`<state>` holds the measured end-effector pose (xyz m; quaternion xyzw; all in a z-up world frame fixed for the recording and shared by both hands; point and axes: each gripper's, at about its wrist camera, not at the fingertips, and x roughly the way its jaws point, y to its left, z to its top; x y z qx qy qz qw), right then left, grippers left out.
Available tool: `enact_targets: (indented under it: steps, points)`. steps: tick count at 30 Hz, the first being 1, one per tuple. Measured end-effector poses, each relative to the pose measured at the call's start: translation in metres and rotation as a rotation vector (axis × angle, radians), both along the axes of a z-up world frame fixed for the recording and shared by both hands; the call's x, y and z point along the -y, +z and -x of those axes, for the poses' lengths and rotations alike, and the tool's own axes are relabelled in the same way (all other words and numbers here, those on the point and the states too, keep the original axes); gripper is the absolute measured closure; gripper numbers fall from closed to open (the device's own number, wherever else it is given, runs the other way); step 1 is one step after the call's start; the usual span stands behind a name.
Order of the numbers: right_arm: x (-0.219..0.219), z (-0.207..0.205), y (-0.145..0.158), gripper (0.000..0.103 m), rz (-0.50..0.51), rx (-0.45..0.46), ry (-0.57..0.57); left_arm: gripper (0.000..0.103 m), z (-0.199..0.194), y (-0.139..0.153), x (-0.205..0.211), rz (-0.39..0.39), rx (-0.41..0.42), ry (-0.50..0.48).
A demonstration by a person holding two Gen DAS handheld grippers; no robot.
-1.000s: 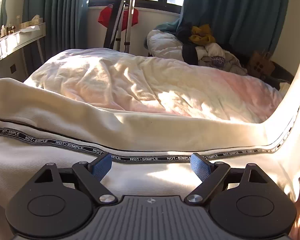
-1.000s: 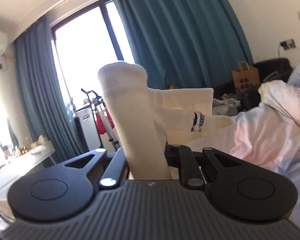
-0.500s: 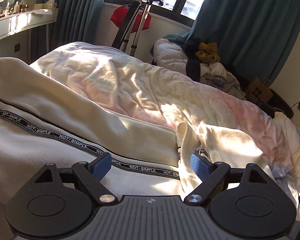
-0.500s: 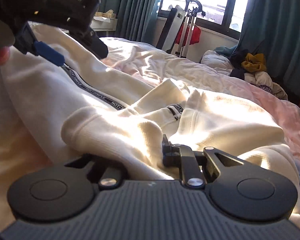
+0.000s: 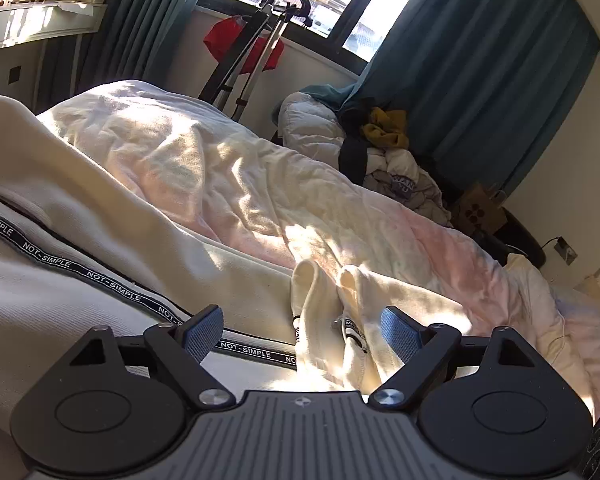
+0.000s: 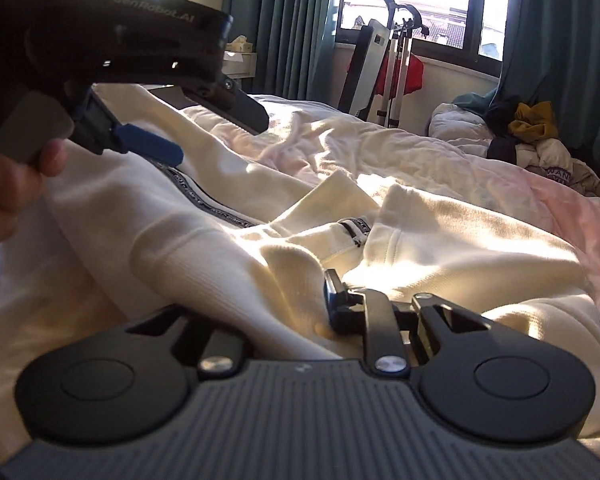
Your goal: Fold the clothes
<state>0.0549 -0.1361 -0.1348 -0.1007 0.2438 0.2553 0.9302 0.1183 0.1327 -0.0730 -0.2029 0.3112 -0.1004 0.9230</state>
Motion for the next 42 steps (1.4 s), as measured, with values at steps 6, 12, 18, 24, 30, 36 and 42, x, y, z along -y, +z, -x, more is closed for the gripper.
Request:
enact_targets:
  steps: [6, 12, 18, 24, 30, 36, 42]
  points:
    - [0.001, 0.026, 0.025, 0.03, 0.012, -0.061, 0.144, 0.015, 0.006, 0.004, 0.005, 0.03, 0.033, -0.044]
    - [0.032, 0.03, 0.057, 0.03, -0.1, -0.074, 0.128, 0.022, 0.015, 0.008, 0.014, 0.079, 0.041, -0.145]
    - [0.092, -0.023, 0.069, 0.03, -0.18, -0.065, -0.099, 0.036, 0.022, 0.004, 0.039, 0.049, 0.037, -0.289]
    - [0.087, -0.108, 0.064, 0.03, -0.178, -0.17, -0.144, 0.047, 0.014, -0.017, 0.067, 0.012, -0.012, -0.417]
    - [0.036, -0.168, 0.043, 0.031, -0.051, -0.283, -0.1, 0.054, 0.002, -0.042, 0.088, -0.005, -0.067, -0.506]
    - [-0.003, -0.209, 0.02, 0.039, 0.095, -0.358, -0.072, 0.061, -0.019, -0.058, 0.077, 0.099, -0.141, -0.512]
    - [0.011, -0.207, 0.019, 0.086, 0.077, -0.347, -0.173, 0.09, -0.029, -0.065, 0.065, 0.154, -0.188, -0.515]
